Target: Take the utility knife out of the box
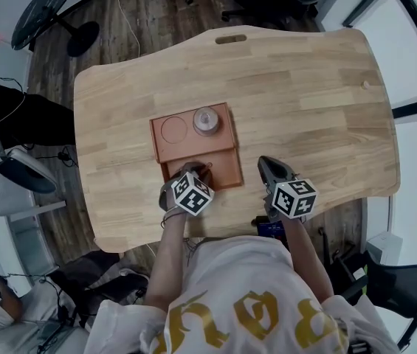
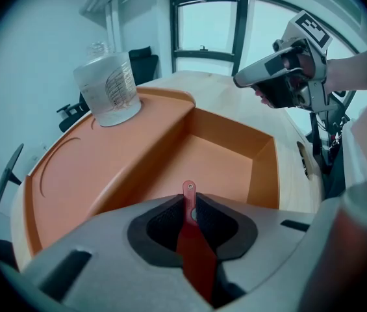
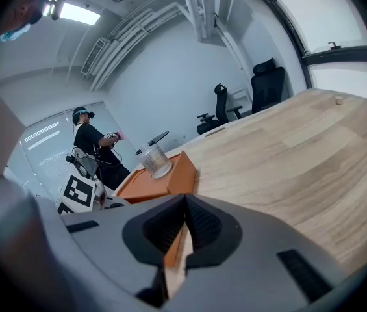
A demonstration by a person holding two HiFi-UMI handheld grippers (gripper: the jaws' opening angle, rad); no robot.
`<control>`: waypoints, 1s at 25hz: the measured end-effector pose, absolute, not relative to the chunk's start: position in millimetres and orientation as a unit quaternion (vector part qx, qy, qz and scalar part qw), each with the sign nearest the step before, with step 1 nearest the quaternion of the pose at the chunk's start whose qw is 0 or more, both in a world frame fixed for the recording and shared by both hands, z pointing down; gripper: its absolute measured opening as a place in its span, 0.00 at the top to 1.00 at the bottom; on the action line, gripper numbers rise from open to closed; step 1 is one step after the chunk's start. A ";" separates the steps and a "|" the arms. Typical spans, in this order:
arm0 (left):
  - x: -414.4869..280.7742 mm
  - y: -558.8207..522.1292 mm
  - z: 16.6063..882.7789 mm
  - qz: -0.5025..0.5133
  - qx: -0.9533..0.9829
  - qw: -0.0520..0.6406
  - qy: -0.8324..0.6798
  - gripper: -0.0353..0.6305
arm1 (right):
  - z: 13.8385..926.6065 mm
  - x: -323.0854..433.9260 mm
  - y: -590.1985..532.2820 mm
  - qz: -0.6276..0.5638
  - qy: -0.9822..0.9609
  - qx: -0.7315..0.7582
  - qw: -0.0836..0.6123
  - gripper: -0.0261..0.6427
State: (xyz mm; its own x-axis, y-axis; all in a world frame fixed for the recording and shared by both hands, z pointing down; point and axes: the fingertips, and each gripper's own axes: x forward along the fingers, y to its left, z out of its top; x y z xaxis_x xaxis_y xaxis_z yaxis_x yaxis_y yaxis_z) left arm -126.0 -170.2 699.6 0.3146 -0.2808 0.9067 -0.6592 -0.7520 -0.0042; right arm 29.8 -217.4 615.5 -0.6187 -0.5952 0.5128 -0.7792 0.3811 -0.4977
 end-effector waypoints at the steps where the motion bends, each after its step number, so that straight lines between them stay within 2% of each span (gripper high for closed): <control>1: -126.1 -169.6 699.4 0.504 0.788 0.189 -0.299 0.86 | 613.5 30.1 -217.4 0.366 -0.822 0.419 0.123 0.94; 8: -129.1 -171.7 698.5 0.472 0.789 0.229 -0.319 0.86 | 603.2 36.8 -218.4 0.358 -0.822 0.428 0.114 0.94; 18: -126.9 -173.4 687.4 0.457 0.797 0.220 -0.329 0.86 | 597.6 32.9 -216.2 0.352 -0.826 0.425 0.111 0.94; 25: -122.0 -177.2 661.9 0.387 0.816 0.229 -0.362 0.86 | 590.9 29.0 -213.4 0.336 -0.835 0.421 0.117 0.94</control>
